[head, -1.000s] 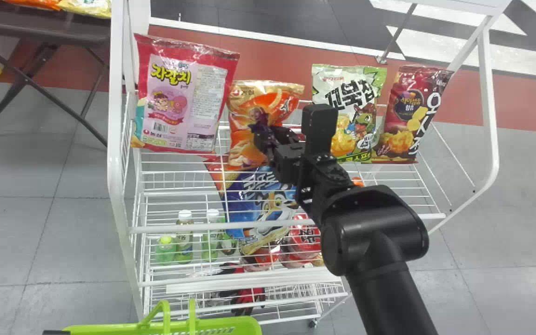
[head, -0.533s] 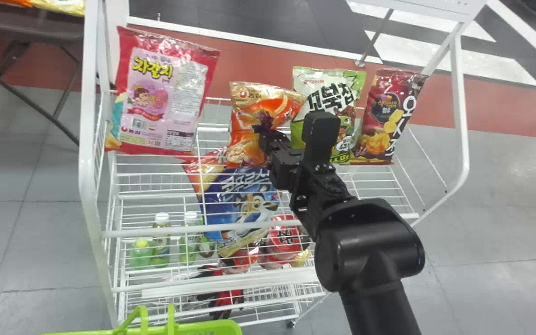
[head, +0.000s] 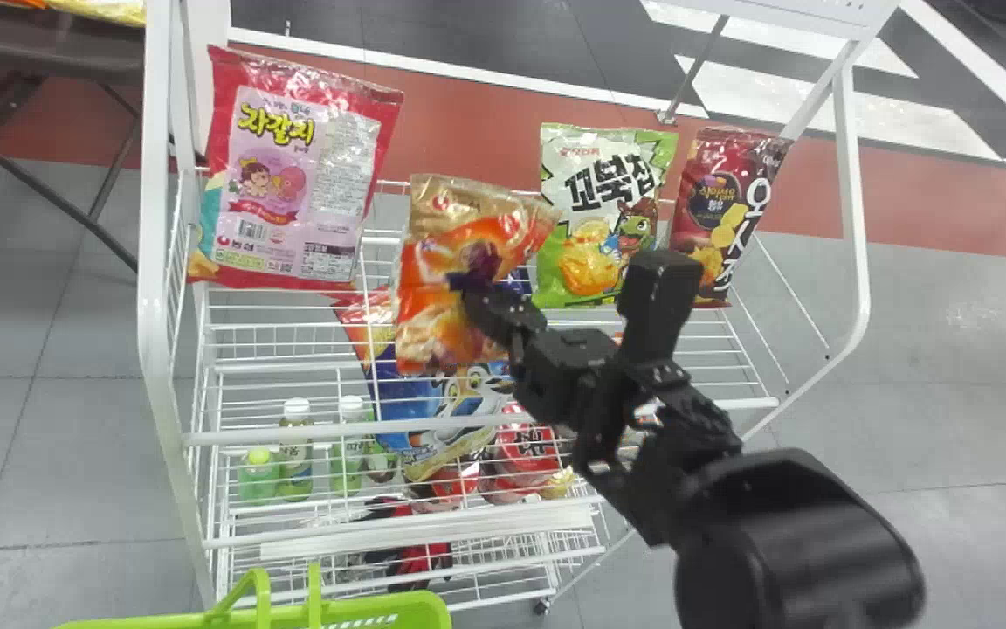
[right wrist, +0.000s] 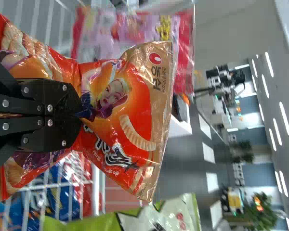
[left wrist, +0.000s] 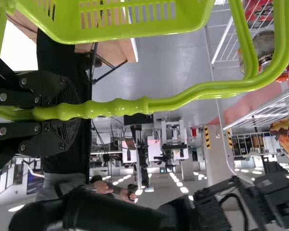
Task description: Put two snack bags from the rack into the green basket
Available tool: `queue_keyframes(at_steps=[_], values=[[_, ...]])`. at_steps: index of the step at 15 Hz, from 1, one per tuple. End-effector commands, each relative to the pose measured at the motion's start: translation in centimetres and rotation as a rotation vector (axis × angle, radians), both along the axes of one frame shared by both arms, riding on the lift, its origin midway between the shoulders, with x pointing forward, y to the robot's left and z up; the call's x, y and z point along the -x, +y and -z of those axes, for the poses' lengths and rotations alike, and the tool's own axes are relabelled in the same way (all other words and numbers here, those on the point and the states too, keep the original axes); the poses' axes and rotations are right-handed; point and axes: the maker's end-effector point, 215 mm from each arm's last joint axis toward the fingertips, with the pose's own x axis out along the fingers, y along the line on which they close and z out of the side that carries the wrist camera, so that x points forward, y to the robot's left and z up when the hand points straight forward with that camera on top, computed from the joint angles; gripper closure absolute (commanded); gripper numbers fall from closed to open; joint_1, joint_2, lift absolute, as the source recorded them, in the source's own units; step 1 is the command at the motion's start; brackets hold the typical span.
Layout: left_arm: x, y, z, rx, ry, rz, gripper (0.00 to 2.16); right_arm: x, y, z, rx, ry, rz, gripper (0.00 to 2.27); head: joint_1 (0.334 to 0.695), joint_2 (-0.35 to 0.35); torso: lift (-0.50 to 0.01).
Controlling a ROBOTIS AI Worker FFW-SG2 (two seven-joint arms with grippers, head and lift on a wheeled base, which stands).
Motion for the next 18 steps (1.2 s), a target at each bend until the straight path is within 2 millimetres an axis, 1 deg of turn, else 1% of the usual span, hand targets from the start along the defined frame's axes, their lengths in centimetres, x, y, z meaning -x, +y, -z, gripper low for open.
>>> queue_keyframes(at_steps=[1, 3, 5, 6, 7, 9, 11, 12, 14, 17, 18], values=[[0.0, -0.2, -0.6, 0.016, -0.004, 0.001, 1.52, 4.6, 0.8, 0.1, -0.069, 0.068, -0.055, 2.02, 0.695, -0.346, -0.007], [-0.2, -0.4, -1.1, 0.025, -0.015, -0.001, 1.52, 8.5, 1.2, 1.1, -0.164, 0.17, -0.098, 2.02, 0.695, -0.35, -0.007], [-0.3, -0.5, -1.3, 0.031, -0.02, -0.004, 1.52, 12.9, 2.3, 2.9, -0.193, 0.318, -0.152, 2.02, 0.695, -0.35, -0.007], [-0.3, -0.4, -1.3, 0.037, -0.019, -0.016, 1.52, 15.5, 3.0, 3.7, -0.201, 0.402, -0.187, 2.01, 0.695, -0.35, -0.007], [-0.3, -0.3, -1.3, 0.04, -0.018, -0.02, 1.52, 17.5, 3.4, 4.3, -0.193, 0.464, -0.206, 2.01, 0.695, -0.35, -0.007], [-0.3, -0.3, -1.5, 0.042, -0.022, -0.021, 1.52, 21.4, 3.2, 5.9, -0.151, 0.61, -0.248, 2.02, 0.695, -0.35, -0.007], [-0.3, -0.4, -1.7, 0.047, -0.023, -0.022, 1.52, 24.8, 3.0, 7.6, -0.129, 0.731, -0.273, 2.01, 0.695, -0.35, -0.007], [-0.4, -0.4, -2.0, 0.064, -0.02, -0.027, 1.52, 25.8, 2.9, 8.6, -0.123, 0.769, -0.276, 2.01, 0.695, -0.35, -0.007], [-0.4, -0.3, -2.1, 0.063, -0.022, -0.03, 1.52, 27.3, 3.6, 10.4, -0.141, 0.829, -0.292, 2.02, 0.695, -0.35, -0.007], [-0.3, -0.3, -2.1, 0.063, -0.022, -0.03, 1.52, 30.3, 6.1, 12.5, -0.187, 0.924, -0.345, 2.02, 0.695, -0.35, -0.007], [-0.2, -0.4, -2.2, 0.064, -0.019, -0.027, 1.52, 30.6, 6.9, 13.3, -0.19, 0.933, -0.358, 2.02, 0.695, -0.35, -0.007]])
